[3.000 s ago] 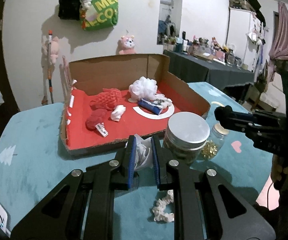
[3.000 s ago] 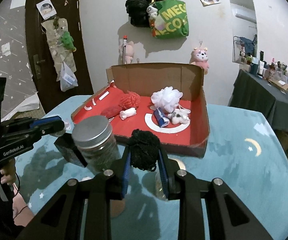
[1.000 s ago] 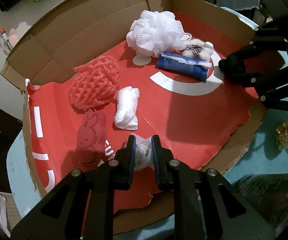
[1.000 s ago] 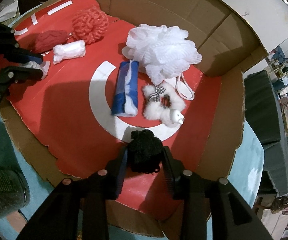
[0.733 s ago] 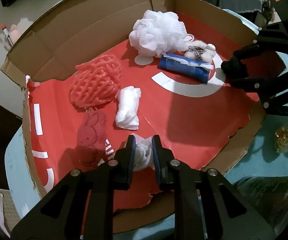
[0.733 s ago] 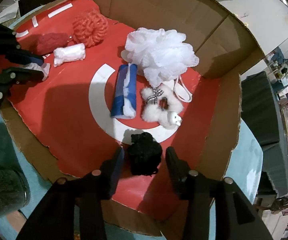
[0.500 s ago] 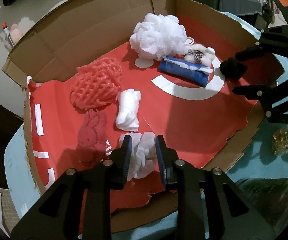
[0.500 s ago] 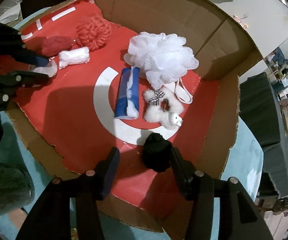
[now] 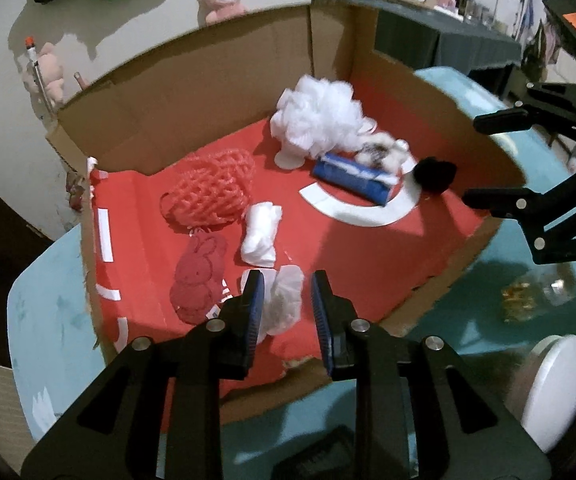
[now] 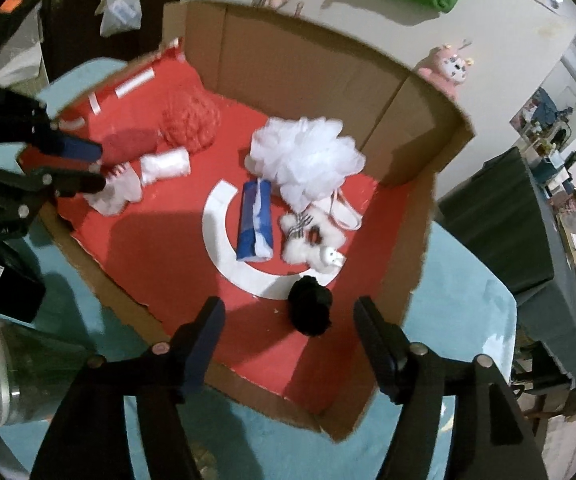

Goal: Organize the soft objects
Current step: 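Withdraw both open tools from the box back toward the scrunchie and sponge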

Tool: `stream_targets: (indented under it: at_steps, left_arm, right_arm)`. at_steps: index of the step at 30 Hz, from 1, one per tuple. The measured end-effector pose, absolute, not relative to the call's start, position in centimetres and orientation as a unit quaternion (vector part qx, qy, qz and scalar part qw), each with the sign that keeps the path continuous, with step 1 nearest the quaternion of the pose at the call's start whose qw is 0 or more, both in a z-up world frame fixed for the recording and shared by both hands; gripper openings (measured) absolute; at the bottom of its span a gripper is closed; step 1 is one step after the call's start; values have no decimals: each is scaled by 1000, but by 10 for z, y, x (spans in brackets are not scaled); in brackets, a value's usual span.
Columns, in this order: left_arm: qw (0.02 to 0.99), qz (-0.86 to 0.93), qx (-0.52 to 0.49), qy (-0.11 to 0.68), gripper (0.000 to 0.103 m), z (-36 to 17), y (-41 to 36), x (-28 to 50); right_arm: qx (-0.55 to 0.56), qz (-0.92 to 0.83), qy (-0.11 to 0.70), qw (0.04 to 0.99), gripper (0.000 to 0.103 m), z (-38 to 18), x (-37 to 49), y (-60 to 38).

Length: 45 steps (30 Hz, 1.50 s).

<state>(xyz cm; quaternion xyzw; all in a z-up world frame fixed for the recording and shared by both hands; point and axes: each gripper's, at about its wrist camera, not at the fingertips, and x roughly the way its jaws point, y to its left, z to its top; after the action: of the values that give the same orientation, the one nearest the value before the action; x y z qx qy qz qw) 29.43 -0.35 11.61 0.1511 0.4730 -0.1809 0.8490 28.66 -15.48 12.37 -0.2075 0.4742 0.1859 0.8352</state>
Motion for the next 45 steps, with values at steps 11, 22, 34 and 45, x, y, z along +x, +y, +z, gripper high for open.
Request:
stream_targets:
  at_steps: [11, 22, 34, 45]
  left_arm:
    - [900, -200, 83, 378, 72, 166, 12, 216]
    - [947, -196, 44, 252, 91, 201, 12, 109]
    - [975, -145, 32, 165, 96, 197, 3, 28]
    - [977, -113, 19, 179, 96, 157, 4, 5]
  right_arm:
    - [-118, 203, 400, 886, 83, 177, 223, -180]
    - [-61, 199, 303, 930, 103, 212, 122, -195]
    - [-39, 152, 222, 962, 103, 205, 28, -198]
    - [-25, 109, 203, 973, 103, 169, -8, -191]
